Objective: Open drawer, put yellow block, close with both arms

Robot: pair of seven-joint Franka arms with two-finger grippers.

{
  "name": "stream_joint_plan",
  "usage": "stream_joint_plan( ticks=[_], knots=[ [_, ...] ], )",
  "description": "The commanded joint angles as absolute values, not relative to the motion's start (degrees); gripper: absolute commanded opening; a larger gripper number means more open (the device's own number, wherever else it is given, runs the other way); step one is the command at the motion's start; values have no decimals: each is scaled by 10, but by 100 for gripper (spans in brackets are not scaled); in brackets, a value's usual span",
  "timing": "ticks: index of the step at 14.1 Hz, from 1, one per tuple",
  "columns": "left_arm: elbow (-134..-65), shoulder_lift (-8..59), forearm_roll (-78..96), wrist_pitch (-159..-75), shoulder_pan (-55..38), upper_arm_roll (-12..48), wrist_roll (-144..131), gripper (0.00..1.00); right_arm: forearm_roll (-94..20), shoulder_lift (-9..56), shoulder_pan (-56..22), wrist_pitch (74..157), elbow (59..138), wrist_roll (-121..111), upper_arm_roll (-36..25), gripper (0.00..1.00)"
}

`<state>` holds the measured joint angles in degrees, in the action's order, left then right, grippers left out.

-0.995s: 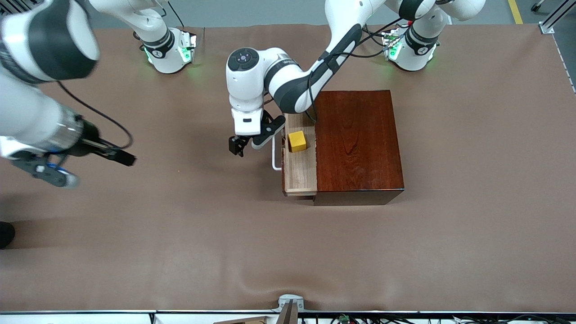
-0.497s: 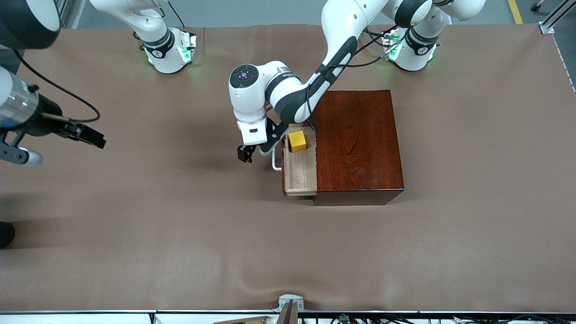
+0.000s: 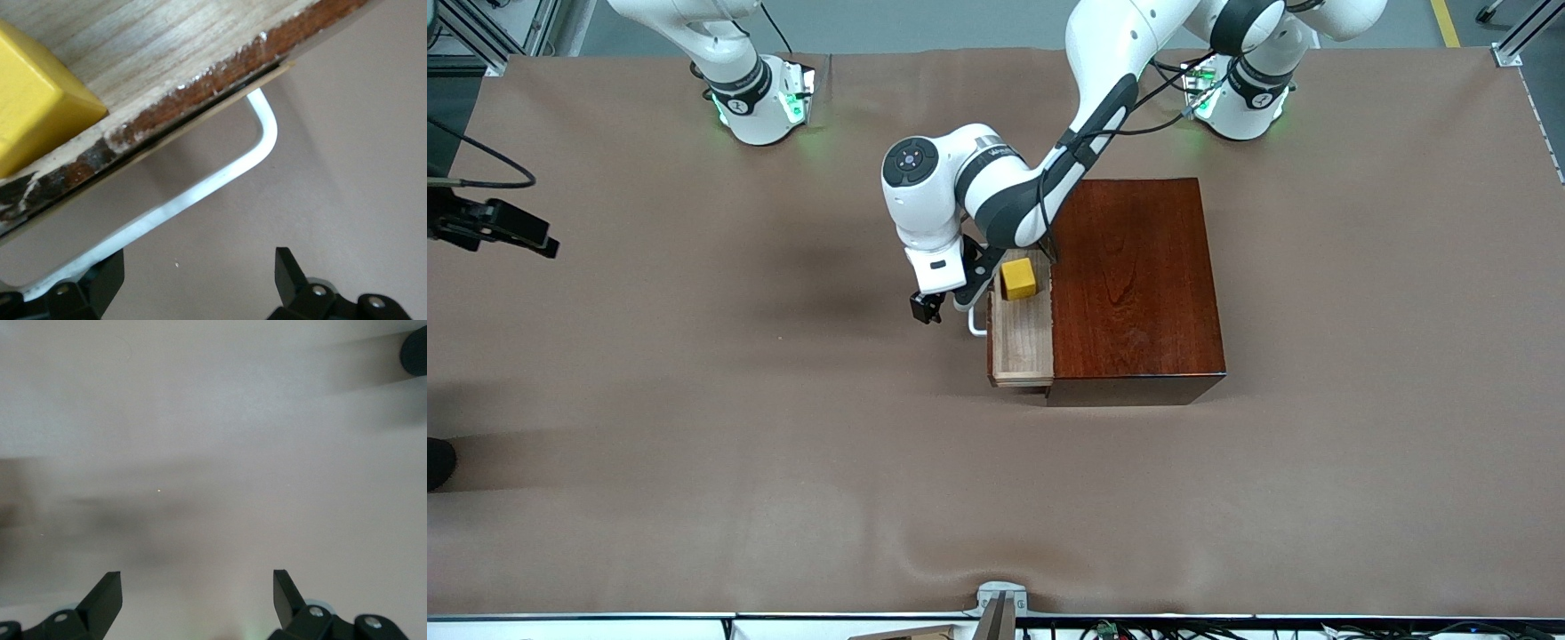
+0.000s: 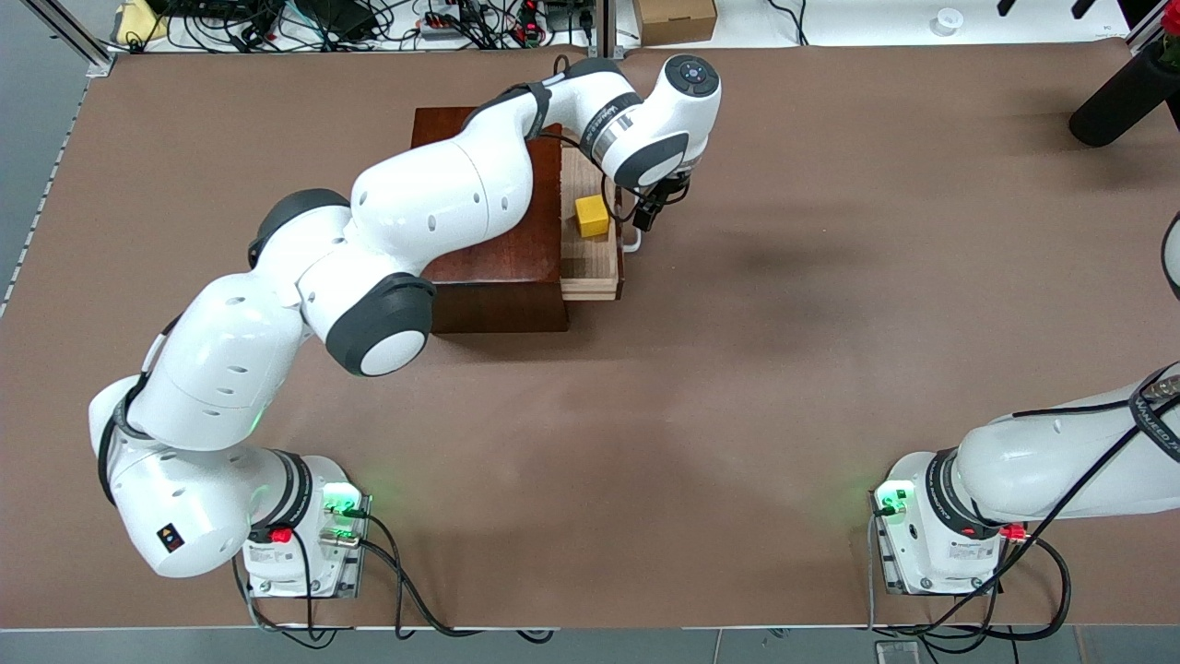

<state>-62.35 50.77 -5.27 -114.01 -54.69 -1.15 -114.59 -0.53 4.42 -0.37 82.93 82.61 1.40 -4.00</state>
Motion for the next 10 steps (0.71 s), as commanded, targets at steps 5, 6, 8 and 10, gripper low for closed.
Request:
stream_joint_plan(
  ticks=[5,6,8,10],
  knots=[
    [-611,500,-62,-1054,-516,-11,-1138,100,-2,-9,25,840,894,-36,-27,100],
    [-611,499,-63,-1048,-516,-12,-1138,100,4,-7,20,840,881,-36,-24,100],
    [-611,499,-62,-1039,-505,-12,-1138,100,4,-3,21,822,851,-40,-25,100],
    [-612,499,-62,-1029,-496,-11,-1140,100,3,6,19,817,840,-40,-25,100]
  ],
)
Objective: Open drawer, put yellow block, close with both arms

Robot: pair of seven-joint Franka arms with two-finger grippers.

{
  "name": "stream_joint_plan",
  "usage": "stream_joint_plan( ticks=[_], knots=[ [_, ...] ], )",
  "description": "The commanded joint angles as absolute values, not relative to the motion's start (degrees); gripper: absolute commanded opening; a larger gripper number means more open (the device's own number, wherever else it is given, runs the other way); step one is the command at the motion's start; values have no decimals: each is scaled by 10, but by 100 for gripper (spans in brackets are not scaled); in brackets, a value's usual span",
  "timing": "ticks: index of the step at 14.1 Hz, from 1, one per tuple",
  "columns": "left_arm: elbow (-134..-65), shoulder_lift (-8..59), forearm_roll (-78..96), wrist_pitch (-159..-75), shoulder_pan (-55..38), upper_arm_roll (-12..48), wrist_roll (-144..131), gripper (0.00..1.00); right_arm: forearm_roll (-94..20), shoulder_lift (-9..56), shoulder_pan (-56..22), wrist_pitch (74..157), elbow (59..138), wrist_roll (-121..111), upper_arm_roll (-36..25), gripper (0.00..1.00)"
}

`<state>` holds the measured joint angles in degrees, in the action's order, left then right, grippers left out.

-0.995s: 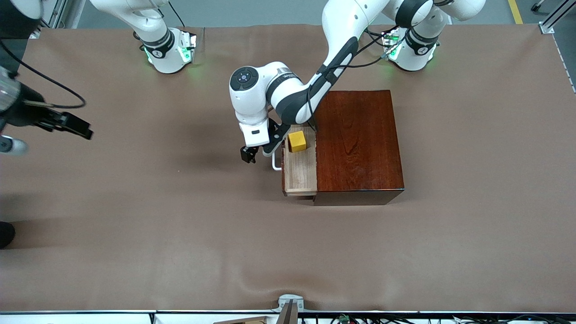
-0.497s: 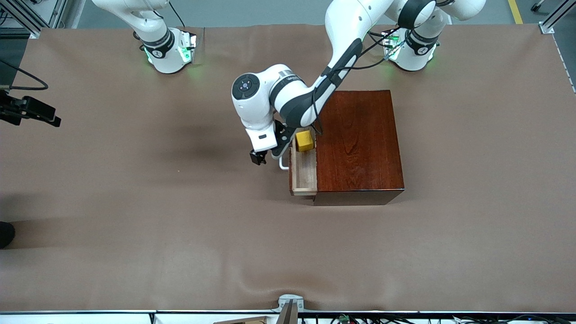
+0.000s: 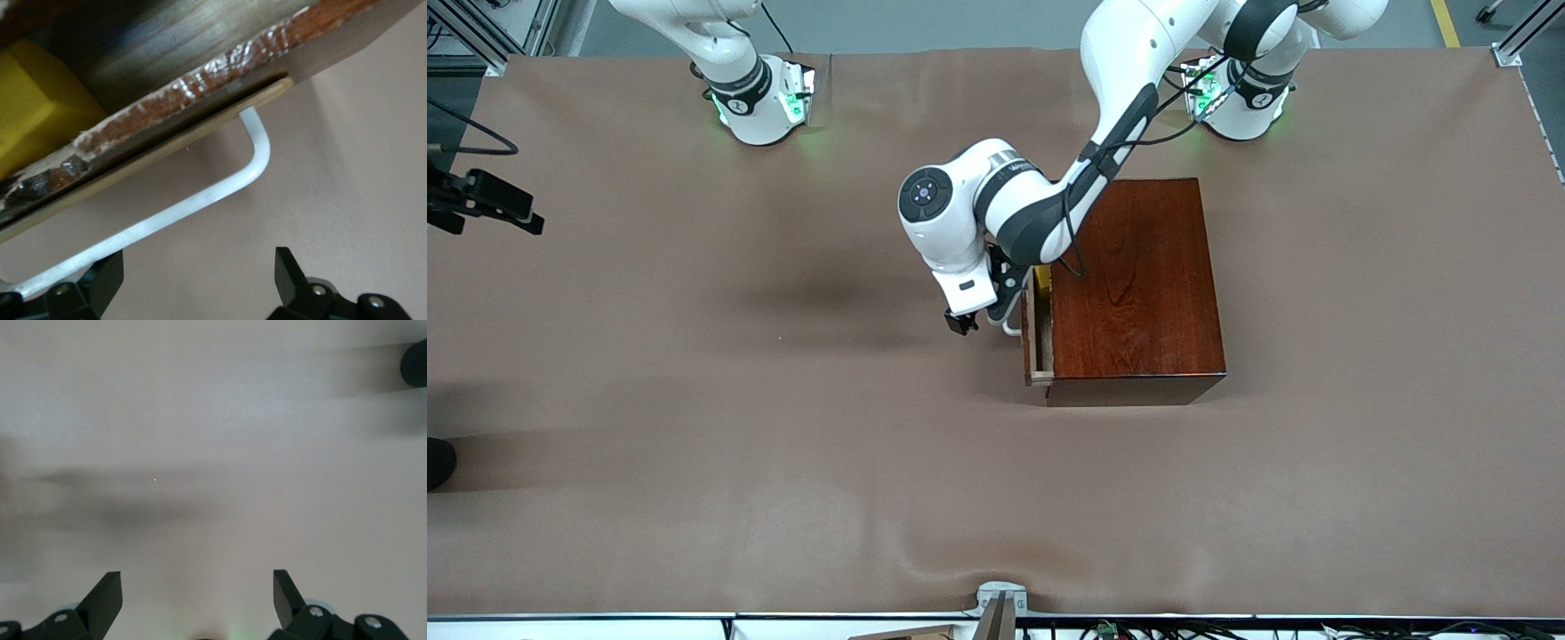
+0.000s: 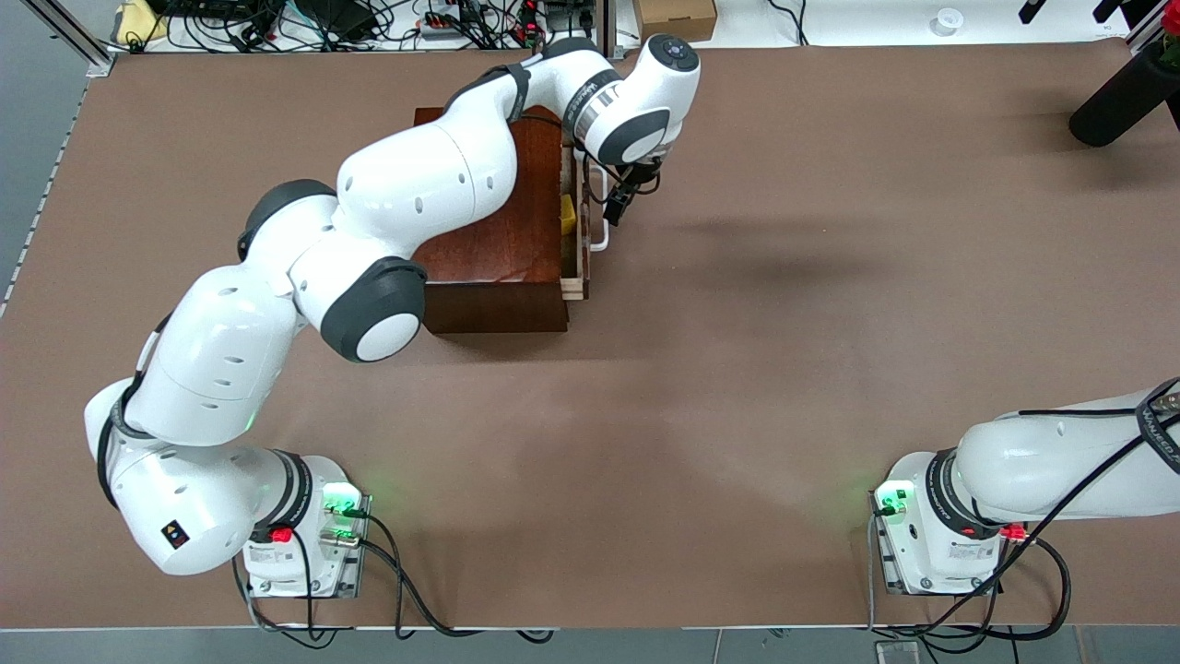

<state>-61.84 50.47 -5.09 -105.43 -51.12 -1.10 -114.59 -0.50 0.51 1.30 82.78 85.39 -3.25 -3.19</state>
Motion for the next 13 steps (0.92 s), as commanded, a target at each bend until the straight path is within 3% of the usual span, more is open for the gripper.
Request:
stream_joint_plan(
  ticks=[1,13],
  knots=[
    [-612,499,-62,-1024,-492,-11,-1139,100,4,6,18,817,840,-39,-25,100],
    [-613,497,-63,-984,-480,-12,-1143,100,-1,8,29,801,848,-36,-26,100]
  ],
)
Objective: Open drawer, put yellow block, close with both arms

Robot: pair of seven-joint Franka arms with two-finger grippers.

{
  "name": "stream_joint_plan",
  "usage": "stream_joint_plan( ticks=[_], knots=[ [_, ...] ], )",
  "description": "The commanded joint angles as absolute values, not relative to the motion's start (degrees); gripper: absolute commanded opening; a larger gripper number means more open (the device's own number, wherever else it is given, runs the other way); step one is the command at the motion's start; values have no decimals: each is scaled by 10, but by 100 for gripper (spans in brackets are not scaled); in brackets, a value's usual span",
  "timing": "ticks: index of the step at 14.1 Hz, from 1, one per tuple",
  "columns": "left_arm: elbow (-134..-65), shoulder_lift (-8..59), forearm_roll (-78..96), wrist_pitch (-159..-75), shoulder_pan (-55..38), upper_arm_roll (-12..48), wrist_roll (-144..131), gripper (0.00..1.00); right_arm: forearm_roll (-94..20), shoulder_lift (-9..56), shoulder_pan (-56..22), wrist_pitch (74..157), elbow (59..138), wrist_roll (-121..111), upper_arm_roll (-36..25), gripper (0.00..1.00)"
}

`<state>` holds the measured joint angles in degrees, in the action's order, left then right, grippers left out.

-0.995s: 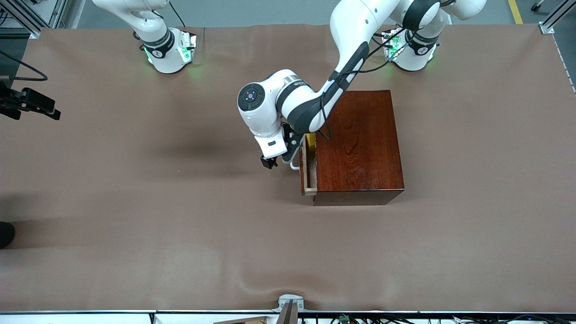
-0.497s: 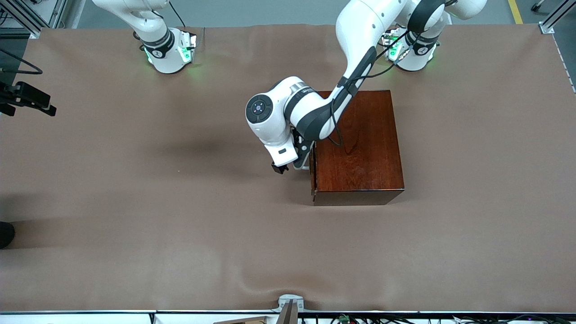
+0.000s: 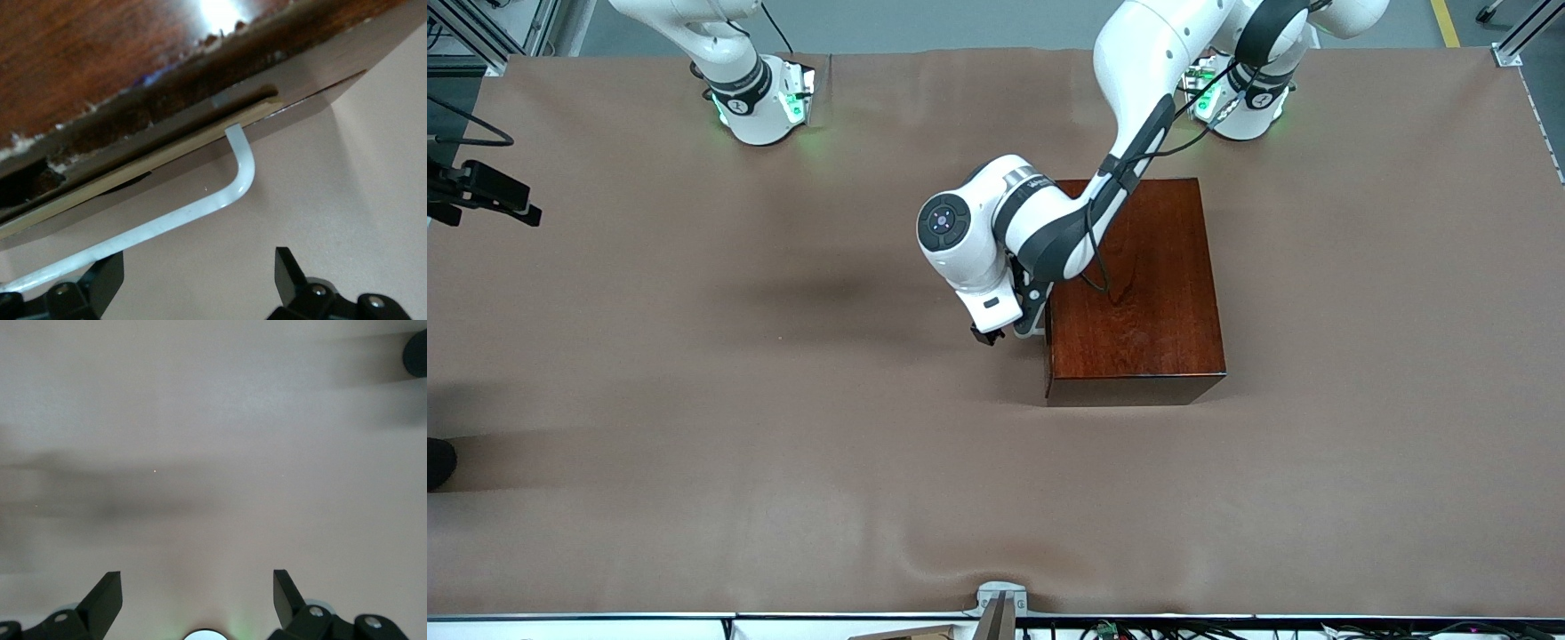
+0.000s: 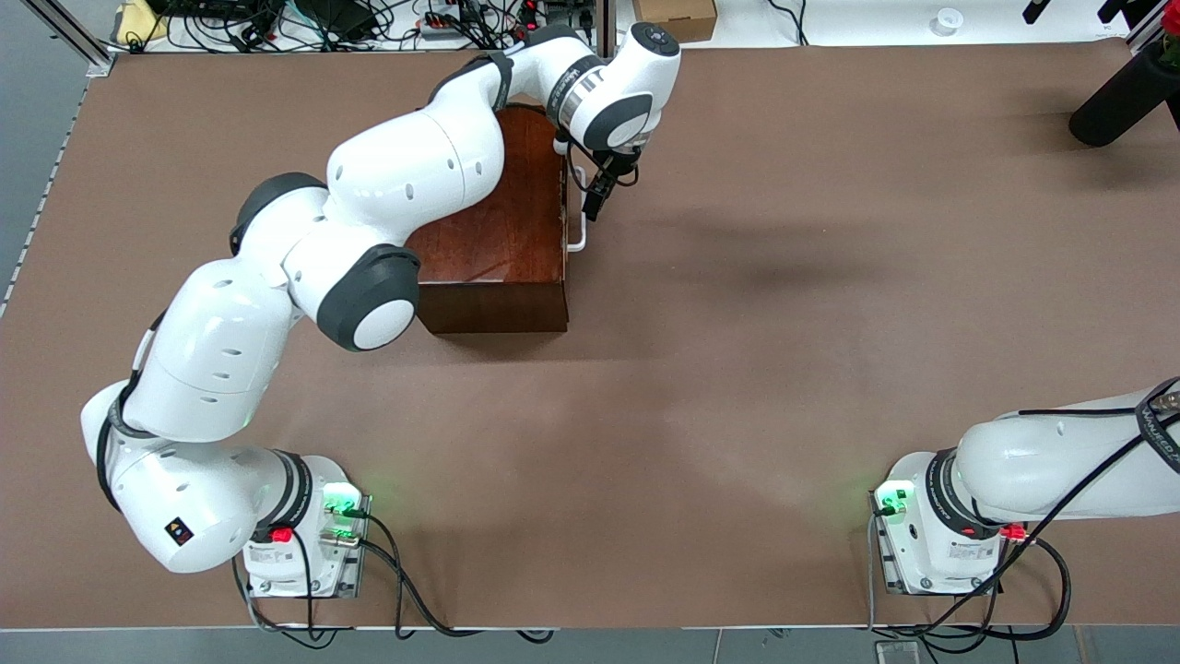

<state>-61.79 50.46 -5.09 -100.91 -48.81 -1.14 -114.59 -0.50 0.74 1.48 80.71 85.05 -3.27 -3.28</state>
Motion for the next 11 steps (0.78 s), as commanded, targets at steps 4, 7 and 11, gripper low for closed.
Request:
stream_joint_plan(
  ticks=[4,7,11],
  knots=[
    [-611,488,-61,-983,-484,-11,-1143,100,-1,8,21,801,848,-36,-25,100],
    [-606,465,-61,-993,-492,3,-1139,100,-1,8,23,800,849,-36,-25,100],
    [-613,346,-62,-985,-483,7,-1074,100,-1,8,22,800,849,-36,-25,100]
  ],
)
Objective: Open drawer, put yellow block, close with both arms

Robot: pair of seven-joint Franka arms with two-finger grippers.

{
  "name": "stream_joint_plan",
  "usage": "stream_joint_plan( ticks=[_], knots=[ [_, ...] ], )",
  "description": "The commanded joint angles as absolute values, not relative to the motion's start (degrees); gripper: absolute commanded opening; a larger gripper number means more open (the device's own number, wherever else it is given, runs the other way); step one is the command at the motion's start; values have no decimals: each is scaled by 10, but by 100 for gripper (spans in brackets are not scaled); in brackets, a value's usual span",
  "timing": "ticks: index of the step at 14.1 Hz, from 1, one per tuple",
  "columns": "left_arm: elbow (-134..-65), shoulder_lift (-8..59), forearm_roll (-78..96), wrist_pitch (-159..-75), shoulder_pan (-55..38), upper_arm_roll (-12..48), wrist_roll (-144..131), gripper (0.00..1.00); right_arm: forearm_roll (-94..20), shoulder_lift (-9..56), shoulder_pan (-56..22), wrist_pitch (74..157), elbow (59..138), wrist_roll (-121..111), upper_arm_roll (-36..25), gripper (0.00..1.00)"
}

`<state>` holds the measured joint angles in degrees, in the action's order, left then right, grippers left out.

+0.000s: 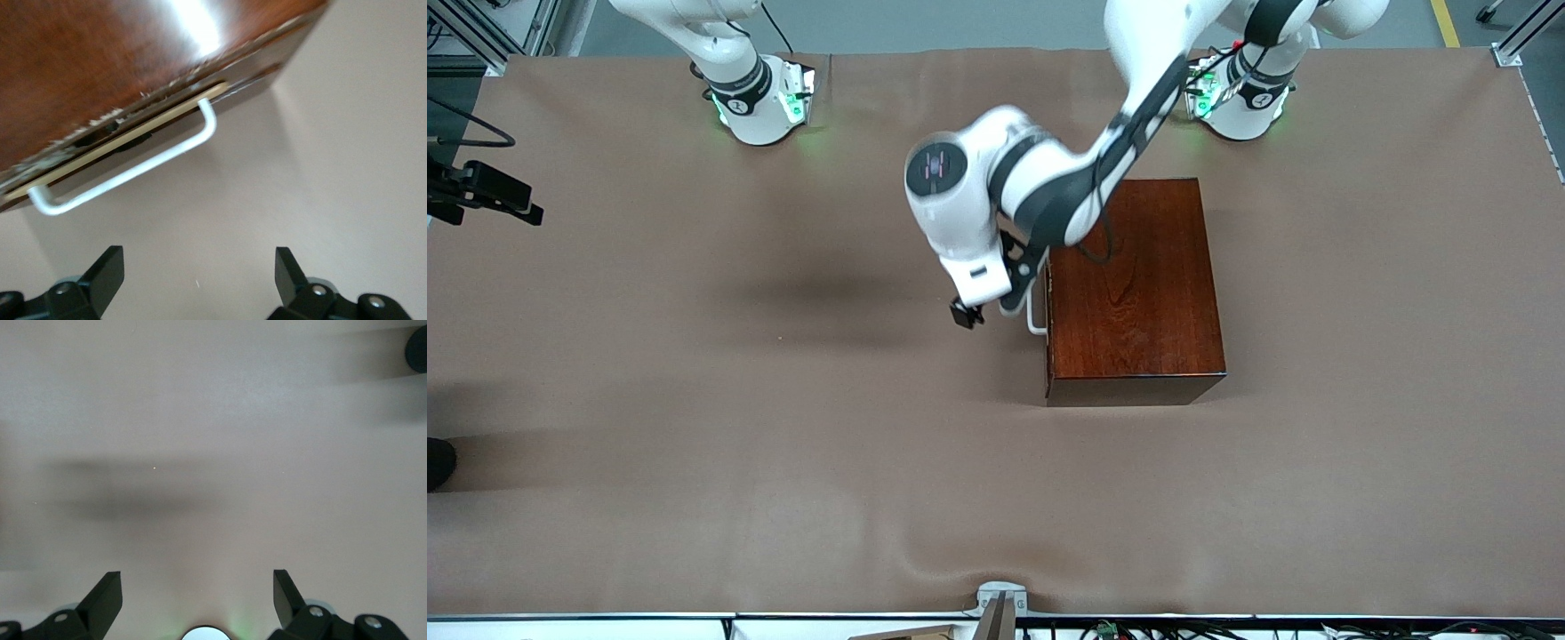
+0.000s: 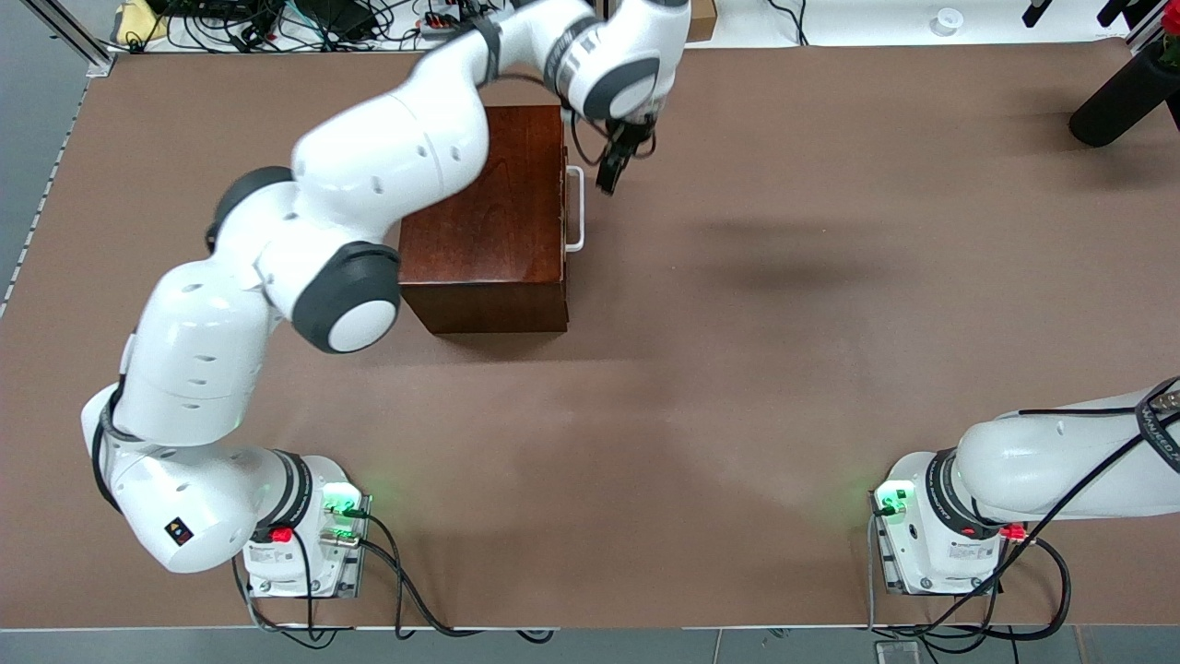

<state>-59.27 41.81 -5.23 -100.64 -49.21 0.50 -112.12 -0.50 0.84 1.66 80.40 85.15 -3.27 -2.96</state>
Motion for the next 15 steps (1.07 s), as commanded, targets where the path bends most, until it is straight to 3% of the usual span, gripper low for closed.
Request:
stream_joint_plan(
  ticks=[1,10,15],
  knots=[
    [-621,322,-62,-965,-477,6,-1030,100,-1,8,22,800,849,-36,-25,100],
    [-637,178,-57,-802,-322,7,-672,100,-1,8,21,799,849,-36,-25,100],
    [-719,97,-49,-786,-208,7,-401,100,-1,8,21,797,849,-36,-25,100]
  ],
)
